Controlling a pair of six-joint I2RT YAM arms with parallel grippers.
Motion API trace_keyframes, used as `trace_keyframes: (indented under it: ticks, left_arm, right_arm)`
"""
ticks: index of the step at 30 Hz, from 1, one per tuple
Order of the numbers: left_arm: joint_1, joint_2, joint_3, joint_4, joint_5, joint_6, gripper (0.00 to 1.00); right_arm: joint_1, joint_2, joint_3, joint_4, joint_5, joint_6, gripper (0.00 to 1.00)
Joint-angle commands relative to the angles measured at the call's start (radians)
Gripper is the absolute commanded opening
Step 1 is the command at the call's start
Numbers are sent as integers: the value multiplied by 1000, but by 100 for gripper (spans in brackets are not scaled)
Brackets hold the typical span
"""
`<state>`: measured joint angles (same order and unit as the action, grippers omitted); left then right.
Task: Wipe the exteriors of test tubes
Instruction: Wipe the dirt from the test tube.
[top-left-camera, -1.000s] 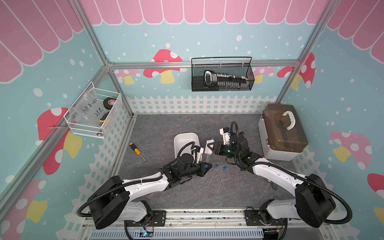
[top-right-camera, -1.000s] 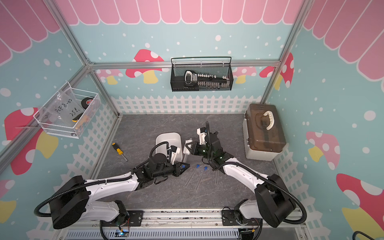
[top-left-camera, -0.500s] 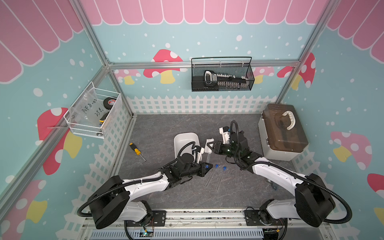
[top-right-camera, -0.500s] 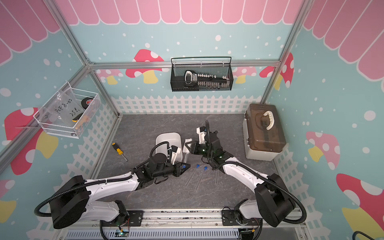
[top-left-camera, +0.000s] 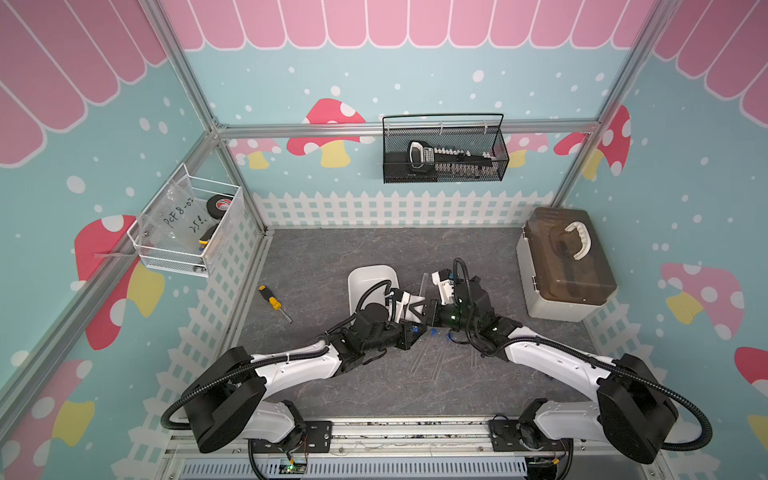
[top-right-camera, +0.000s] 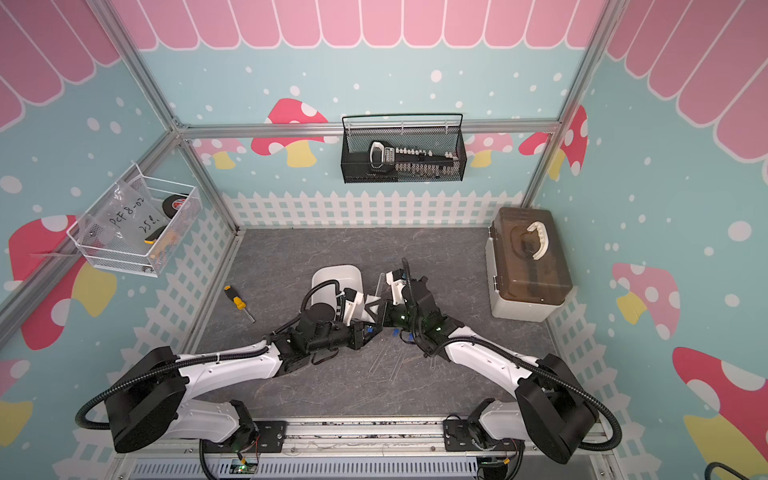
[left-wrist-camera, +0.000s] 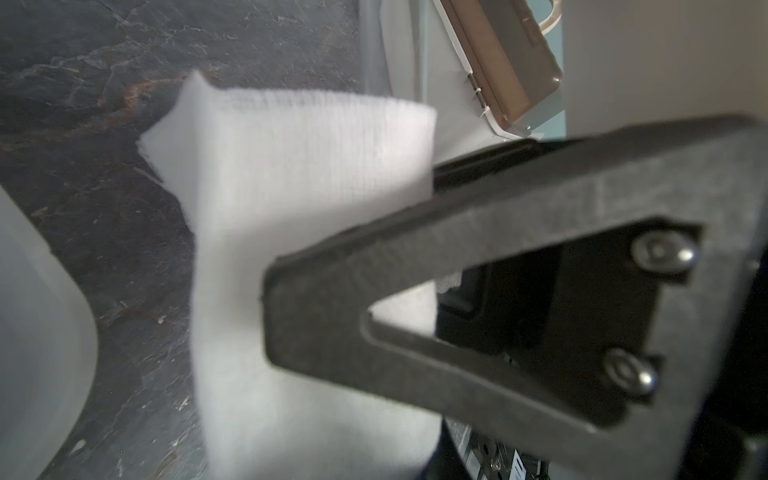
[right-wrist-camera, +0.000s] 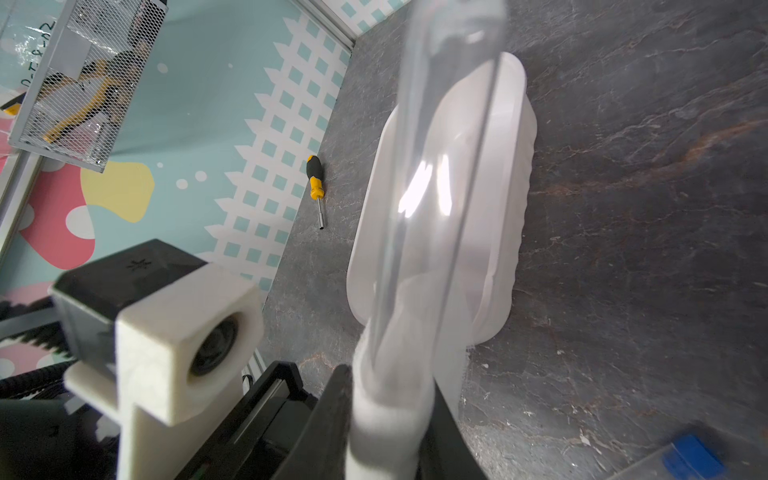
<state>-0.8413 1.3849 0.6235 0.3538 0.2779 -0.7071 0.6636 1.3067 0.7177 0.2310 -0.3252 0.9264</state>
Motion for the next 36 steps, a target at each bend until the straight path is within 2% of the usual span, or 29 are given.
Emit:
trace_keyframes:
  ticks: [1,8,13,28,36]
  left_arm:
    - [4,6,7,48,16,-13,9]
    - [4,-25,-18,36,3,-14,9]
    - [3,-36,-25,28,-13,-5,9]
    - [7,-30,-18,36,-16,-9,9]
    - [7,-49,-31,20,-6,-14,9]
  right_arm:
    - [-39,34,66,-19,10,-36,24]
    - [-94,116,176,-18,-40,-74,23]
    - [-95,125,189,-11,-57,-62,23]
    - [3,-5,-26,34,16,32,23]
    - [-38,77,101,14,-2,-28,23]
